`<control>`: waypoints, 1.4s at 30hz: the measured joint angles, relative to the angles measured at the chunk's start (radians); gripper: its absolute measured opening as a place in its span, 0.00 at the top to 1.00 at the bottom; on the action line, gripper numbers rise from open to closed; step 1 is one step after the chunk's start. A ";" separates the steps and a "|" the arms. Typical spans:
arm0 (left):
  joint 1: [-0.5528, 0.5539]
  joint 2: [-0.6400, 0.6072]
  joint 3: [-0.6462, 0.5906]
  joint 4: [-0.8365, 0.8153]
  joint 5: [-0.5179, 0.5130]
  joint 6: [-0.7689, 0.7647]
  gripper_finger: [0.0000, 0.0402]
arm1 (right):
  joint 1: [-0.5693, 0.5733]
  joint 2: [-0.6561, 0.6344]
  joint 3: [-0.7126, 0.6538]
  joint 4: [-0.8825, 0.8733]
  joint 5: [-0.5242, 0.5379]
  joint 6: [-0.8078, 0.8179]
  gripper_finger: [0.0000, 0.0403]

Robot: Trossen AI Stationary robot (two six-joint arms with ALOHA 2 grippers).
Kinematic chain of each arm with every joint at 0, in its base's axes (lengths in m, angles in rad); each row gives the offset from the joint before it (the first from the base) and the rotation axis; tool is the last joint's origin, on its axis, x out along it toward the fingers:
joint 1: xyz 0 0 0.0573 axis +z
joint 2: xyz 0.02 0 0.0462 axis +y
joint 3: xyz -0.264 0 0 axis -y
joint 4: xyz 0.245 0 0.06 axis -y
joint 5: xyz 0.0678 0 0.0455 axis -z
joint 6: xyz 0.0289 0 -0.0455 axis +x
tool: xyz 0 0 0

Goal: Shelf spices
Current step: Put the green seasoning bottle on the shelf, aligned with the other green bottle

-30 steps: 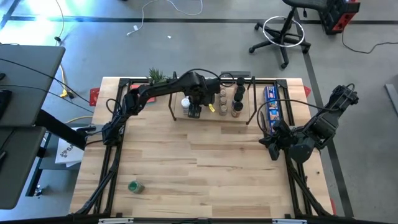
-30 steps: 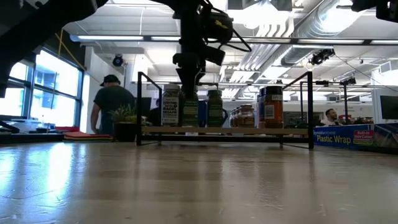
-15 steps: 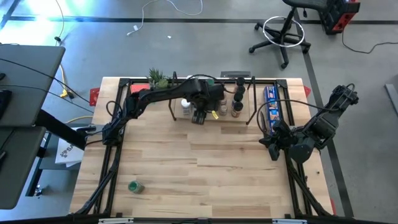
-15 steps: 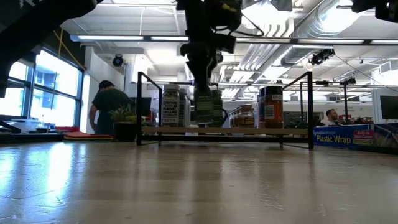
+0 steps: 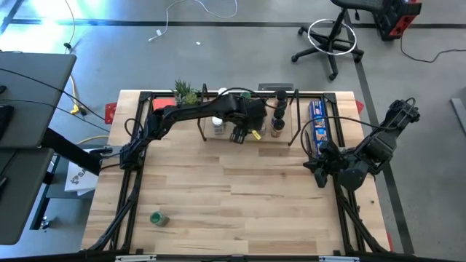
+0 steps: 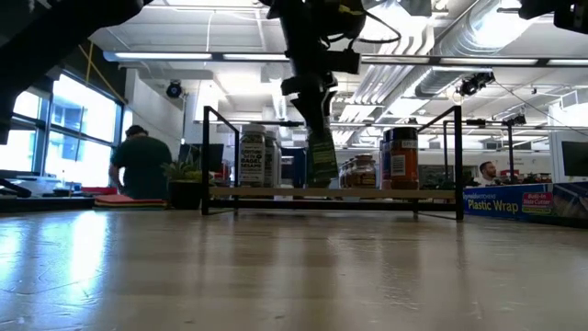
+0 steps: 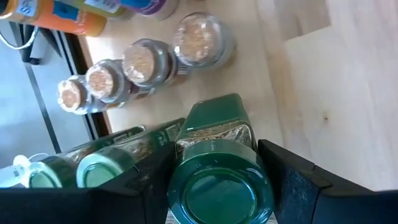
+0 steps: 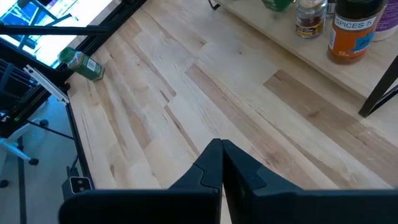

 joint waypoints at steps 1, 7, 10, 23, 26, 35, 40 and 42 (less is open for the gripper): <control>0.004 0.000 0.000 0.003 0.000 0.000 0.49 | 0.000 0.000 0.000 0.001 0.000 0.000 1.00; 0.026 0.000 0.000 0.008 0.001 -0.008 0.41 | 0.000 0.000 0.000 0.010 -0.004 0.000 1.00; 0.033 -0.001 0.000 0.014 -0.014 -0.008 0.36 | 0.000 0.000 0.000 0.010 -0.004 0.000 1.00; 0.033 -0.001 0.000 0.024 -0.147 -0.008 0.34 | 0.000 0.000 0.000 0.011 -0.006 0.000 1.00; 0.024 -0.001 0.000 0.024 -0.175 -0.008 0.34 | 0.000 0.000 0.000 0.011 -0.006 0.000 1.00; -0.039 -0.011 0.111 -0.063 -0.290 -0.151 0.34 | 0.000 0.000 0.000 0.011 -0.007 -0.001 1.00; -0.110 -0.093 0.116 -0.153 -0.233 -0.392 0.34 | 0.000 0.000 0.000 0.007 -0.005 -0.003 1.00; -0.143 -0.134 0.120 -0.205 -0.151 -0.507 0.34 | 0.000 0.000 0.000 0.007 0.004 -0.003 1.00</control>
